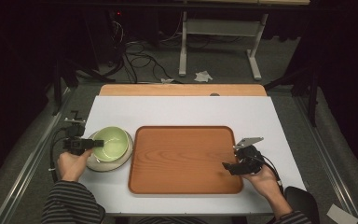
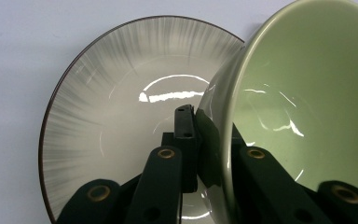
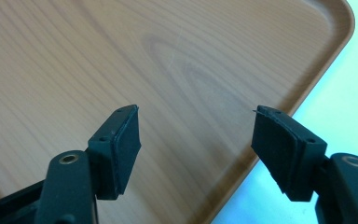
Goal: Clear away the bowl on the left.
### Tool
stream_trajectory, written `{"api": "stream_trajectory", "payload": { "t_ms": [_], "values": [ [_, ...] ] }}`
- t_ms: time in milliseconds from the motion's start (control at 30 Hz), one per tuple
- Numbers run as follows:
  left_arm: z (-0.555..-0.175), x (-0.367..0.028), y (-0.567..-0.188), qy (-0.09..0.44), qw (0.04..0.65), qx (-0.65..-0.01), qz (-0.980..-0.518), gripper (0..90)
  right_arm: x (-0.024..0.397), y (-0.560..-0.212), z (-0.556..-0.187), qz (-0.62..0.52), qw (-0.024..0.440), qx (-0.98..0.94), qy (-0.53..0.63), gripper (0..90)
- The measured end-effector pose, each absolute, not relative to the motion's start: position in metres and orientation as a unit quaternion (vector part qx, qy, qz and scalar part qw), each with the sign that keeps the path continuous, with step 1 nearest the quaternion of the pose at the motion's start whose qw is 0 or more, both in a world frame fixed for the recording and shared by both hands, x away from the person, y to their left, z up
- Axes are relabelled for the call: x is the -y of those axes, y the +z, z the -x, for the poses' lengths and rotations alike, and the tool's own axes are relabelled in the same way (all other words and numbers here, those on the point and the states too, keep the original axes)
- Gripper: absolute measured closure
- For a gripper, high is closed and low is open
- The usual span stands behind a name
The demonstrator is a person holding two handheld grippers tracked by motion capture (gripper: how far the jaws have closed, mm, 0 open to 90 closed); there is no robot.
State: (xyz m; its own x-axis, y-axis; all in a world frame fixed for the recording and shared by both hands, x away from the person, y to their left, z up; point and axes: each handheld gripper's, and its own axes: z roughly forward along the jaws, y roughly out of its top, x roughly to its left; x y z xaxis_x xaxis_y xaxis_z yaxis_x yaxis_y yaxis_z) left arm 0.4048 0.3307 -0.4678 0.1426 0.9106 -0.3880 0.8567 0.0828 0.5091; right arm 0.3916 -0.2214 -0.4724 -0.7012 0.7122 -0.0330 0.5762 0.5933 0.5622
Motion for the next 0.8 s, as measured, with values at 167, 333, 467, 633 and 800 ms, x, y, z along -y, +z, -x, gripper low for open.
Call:
{"api": "stream_trajectory", "payload": {
  "t_ms": [167,333,467,633,800],
  "values": [
    [-0.404,-0.329,-0.464,0.046,0.34,-0.65,-0.678,84.0,0.221,-0.473,-0.392,-0.364,0.128,-0.884,0.265,34.1],
    [-0.403,-0.328,-0.459,0.047,0.349,-0.645,-0.679,84.0,0.222,-0.472,-0.391,-0.365,0.131,-0.882,0.266,34.1],
    [-0.402,-0.326,-0.456,0.05,0.351,-0.641,-0.68,84.1,0.222,-0.472,-0.391,-0.365,0.129,-0.884,0.263,34.1],
    [-0.402,-0.325,-0.453,0.052,0.356,-0.637,-0.682,84.0,0.221,-0.472,-0.391,-0.366,0.129,-0.883,0.264,34.2],
    [-0.401,-0.319,-0.449,0.054,0.359,-0.629,-0.688,84.0,0.221,-0.473,-0.391,-0.366,0.13,-0.883,0.263,34.1]
  ]
}}
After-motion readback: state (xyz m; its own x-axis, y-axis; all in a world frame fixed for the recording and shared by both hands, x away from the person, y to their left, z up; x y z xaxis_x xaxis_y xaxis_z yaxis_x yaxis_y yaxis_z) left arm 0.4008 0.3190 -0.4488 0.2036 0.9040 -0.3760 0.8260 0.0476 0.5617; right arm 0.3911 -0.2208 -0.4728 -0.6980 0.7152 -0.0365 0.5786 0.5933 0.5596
